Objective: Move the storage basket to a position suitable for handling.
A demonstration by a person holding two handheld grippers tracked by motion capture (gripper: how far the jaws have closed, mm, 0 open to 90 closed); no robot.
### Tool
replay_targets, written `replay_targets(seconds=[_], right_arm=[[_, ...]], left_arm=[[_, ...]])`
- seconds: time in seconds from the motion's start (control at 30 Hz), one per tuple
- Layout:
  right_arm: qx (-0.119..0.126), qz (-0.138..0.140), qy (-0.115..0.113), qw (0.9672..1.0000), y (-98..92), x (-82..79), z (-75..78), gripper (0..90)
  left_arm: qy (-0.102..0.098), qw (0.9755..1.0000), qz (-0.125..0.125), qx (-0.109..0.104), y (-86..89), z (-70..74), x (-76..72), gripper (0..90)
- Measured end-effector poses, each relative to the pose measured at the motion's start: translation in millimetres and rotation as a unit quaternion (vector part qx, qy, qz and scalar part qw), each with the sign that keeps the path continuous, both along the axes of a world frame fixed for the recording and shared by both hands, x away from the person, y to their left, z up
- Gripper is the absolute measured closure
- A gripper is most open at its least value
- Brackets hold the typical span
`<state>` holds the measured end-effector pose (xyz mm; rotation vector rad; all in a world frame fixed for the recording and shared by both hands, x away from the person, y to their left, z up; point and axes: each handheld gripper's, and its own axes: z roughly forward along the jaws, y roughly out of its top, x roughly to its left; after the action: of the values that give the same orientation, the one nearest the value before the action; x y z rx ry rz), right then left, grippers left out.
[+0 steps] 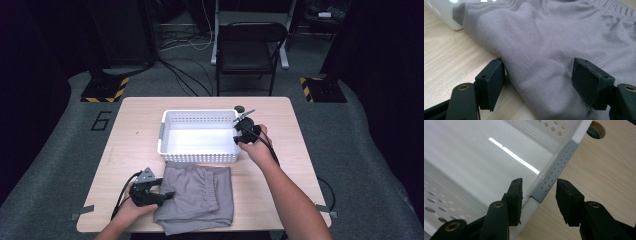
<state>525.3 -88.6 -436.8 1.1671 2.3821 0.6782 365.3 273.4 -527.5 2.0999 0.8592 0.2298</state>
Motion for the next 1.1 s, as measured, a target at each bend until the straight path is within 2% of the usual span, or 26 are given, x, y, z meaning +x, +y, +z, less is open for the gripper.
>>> replay_targets(seconds=[0.1,0.2,0.27,0.4,0.53,0.7,0.77,0.8,0.97,1.1], right_arm=[[-0.020,0.023,-0.014,0.9994,3.7,-1.5,2.1,60.5],[-0.020,0.019,-0.009,0.9996,4.6,-2.3,3.0,60.8],[-0.019,0.025,-0.015,0.9994,3.3,-0.8,2.6,60.9],[-0.018,0.022,-0.012,0.9995,3.4,-1.4,2.6,60.9],[-0.006,-0.016,0.010,0.9998,4.1,-2.0,1.4,51.6],[0.018,-0.026,0.040,0.9987,1.6,-6.0,-2.6,50.0],[0.014,-0.018,0.050,0.9985,1.8,-7.7,-6.4,52.4],[0.016,-0.002,0.056,0.9983,2.7,-9.3,-9.3,55.5],[-0.006,0.008,0.051,0.9986,4.8,-12.9,-10.0,55.3],[-0.002,0.010,0.050,0.9987,1.1,-16.3,-10.6,55.4]], left_arm=[[0.005,1.0000,-0.006,0.002,0.8,0.8,0.4,27.1],[0.004,1.0000,-0.003,-0.002,0.4,0.2,0.3,27.2],[0.004,1.0000,-0.003,-0.001,0.2,0.2,0.2,27.3],[0.006,1.0000,-0.007,-0.001,0.6,0.7,0.2,27.3],[0.009,0.9999,-0.007,-0.001,0.5,0.9,-0.4,27.2],[0.003,1.0000,-0.003,0.004,-0.2,1.2,-0.2,27.2],[0.002,1.0000,0.001,0.003,-0.8,0.8,-0.6,27.2],[0.002,1.0000,0.002,0.003,-0.9,0.8,-0.7,27.1],[0.004,1.0000,-0.001,0.001,-0.9,0.7,-1.3,27.1],[0.005,1.0000,-0.002,0.001,-0.9,0.7,-1.4,27.1]])
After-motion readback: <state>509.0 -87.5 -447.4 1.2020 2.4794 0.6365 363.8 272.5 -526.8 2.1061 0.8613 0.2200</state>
